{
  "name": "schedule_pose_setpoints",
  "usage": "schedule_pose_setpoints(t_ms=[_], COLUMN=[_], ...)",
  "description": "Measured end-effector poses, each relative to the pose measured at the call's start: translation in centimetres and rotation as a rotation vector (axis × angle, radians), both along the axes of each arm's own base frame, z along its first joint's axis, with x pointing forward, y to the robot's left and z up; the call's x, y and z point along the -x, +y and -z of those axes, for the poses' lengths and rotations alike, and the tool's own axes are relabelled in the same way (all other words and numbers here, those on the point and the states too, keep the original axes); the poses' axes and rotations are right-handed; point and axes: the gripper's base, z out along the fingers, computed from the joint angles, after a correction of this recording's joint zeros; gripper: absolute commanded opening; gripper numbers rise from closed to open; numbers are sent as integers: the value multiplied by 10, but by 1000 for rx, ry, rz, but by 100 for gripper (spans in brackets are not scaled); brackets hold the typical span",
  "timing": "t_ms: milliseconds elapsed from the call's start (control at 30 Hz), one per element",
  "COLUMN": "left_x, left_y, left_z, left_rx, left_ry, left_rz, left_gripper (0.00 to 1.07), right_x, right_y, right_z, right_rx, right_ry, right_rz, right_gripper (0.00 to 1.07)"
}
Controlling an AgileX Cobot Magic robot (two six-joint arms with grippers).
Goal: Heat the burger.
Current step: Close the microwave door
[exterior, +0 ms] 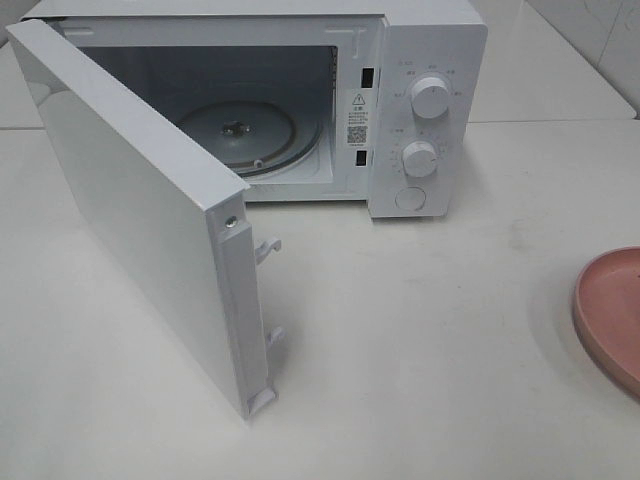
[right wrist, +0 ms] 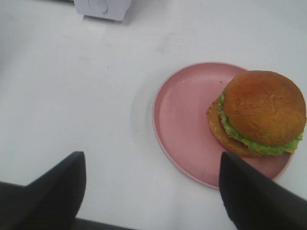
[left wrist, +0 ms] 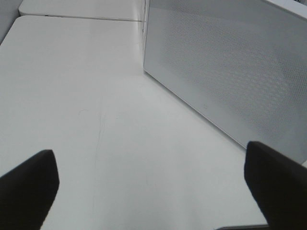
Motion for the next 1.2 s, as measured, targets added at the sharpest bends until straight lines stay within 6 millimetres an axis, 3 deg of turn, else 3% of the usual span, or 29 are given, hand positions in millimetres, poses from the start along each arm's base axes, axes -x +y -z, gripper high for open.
schedule_pose_setpoints(t_ms=[467,1200], left_x=[0,0], left_y=[0,0], left_z=[0,0], left_rx=[0,-3], left_ry=[0,0], left_rz=[0,1], left_gripper=[99,99], right_x=[31,31], right_y=[-2,-2], right_z=[-1,-1], right_rx=[-49,-48], right_ry=[-191,-192], right_rz=[150,161], right_gripper=[74,74])
